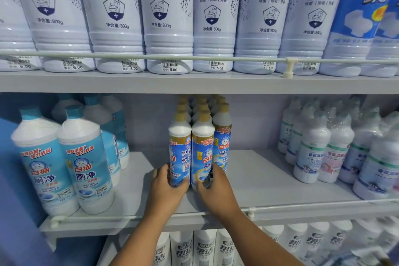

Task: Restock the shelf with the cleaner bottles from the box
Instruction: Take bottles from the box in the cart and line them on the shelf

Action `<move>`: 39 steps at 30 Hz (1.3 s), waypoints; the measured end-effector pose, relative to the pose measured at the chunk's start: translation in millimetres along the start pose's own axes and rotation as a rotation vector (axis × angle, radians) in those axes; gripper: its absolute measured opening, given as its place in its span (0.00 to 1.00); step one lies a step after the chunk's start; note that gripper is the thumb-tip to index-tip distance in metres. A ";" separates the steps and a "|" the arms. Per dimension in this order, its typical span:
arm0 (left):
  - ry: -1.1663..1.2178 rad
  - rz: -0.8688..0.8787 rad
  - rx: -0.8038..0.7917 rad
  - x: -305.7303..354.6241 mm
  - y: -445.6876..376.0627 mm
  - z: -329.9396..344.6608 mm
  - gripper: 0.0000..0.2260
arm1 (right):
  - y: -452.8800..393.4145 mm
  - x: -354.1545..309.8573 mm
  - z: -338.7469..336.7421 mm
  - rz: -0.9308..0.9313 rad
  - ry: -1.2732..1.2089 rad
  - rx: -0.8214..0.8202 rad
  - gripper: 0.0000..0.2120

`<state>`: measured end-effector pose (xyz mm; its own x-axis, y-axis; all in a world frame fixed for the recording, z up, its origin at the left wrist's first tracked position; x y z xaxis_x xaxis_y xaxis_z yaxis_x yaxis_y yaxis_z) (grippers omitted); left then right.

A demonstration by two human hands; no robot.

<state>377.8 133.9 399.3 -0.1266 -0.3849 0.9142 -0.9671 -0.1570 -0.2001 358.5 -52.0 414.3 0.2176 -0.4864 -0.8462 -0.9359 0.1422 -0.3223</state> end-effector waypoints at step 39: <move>-0.195 0.013 -0.033 17.6 7.7 -3.3 0.36 | 12.4 -10.6 -7.7 0.119 0.177 0.026 0.26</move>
<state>367.4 128.9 415.1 -0.0974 -0.5563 0.8252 -0.9727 -0.1224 -0.1973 342.5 -51.7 422.5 0.0521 -0.6086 -0.7918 -0.9440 0.2287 -0.2379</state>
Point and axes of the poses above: each hand's wrist, its own y-axis away from the middle knuckle, its own z-axis out of the palm, x = y × z, the point moved 9 cm from there along -y, towards the middle knuckle, and after that the axes turned 2 degrees about y, right-handed, at the moved point
